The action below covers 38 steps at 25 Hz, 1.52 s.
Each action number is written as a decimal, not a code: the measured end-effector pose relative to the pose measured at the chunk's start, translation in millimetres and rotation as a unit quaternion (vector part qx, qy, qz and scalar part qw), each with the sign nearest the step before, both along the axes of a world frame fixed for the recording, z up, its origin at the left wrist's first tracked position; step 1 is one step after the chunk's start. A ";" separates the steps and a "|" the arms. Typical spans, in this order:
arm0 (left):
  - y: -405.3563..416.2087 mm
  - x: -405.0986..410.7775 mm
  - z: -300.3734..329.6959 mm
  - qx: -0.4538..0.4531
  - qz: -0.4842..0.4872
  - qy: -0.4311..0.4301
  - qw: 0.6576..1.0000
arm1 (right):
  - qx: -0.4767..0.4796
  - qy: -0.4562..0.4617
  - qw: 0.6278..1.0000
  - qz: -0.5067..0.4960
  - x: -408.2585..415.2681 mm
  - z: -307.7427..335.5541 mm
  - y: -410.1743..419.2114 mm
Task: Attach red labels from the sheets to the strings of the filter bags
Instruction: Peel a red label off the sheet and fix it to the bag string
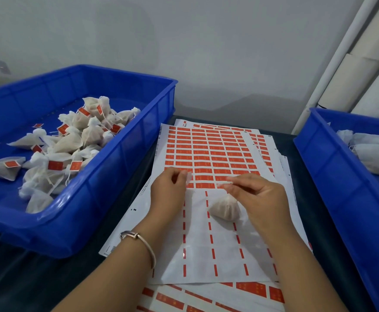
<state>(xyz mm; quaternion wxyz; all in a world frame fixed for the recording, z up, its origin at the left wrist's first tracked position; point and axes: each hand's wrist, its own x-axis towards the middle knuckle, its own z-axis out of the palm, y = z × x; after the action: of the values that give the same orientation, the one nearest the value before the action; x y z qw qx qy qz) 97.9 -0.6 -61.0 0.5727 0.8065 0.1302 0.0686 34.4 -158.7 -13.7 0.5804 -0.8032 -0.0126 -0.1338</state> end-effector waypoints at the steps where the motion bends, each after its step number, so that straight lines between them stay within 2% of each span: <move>1: 0.9 -1.0 4.0 -0.038 0.004 -0.006 0.999 | 0.005 -0.004 1.000 0.011 -2.0 1.9 1.6; 4: 1.0 -10.9 16.5 -0.155 -0.028 -0.031 0.987 | 0.032 -0.008 0.998 0.052 -6.5 3.5 8.1; 7: -6.5 -26.7 27.4 -0.208 -0.108 -0.030 0.972 | 0.004 -0.014 0.996 0.084 -8.3 2.0 15.7; 14: -20.2 -42.9 31.3 -0.224 -0.174 0.025 0.959 | -0.056 -0.080 0.995 0.007 -3.1 -2.6 12.4; 19: -20.9 -40.4 30.2 -0.254 -0.152 0.062 0.953 | -0.025 -0.043 0.999 -0.017 1.4 -7.8 8.5; 28: -19.0 -39.4 30.9 -0.259 -0.142 0.069 0.953 | 0.005 -0.012 1.000 -0.026 2.8 -10.5 7.1; 38: -12.3 -42.2 32.7 -0.253 -0.229 0.045 0.939 | 0.025 -0.001 0.999 -0.045 3.2 -12.1 3.8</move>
<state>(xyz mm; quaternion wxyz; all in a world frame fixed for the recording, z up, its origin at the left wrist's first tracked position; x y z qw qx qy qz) 55.7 -12.9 -28.3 0.7519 0.6448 -0.0193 -0.1356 37.5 -154.9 -25.8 0.5936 -0.7881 0.0256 -0.1609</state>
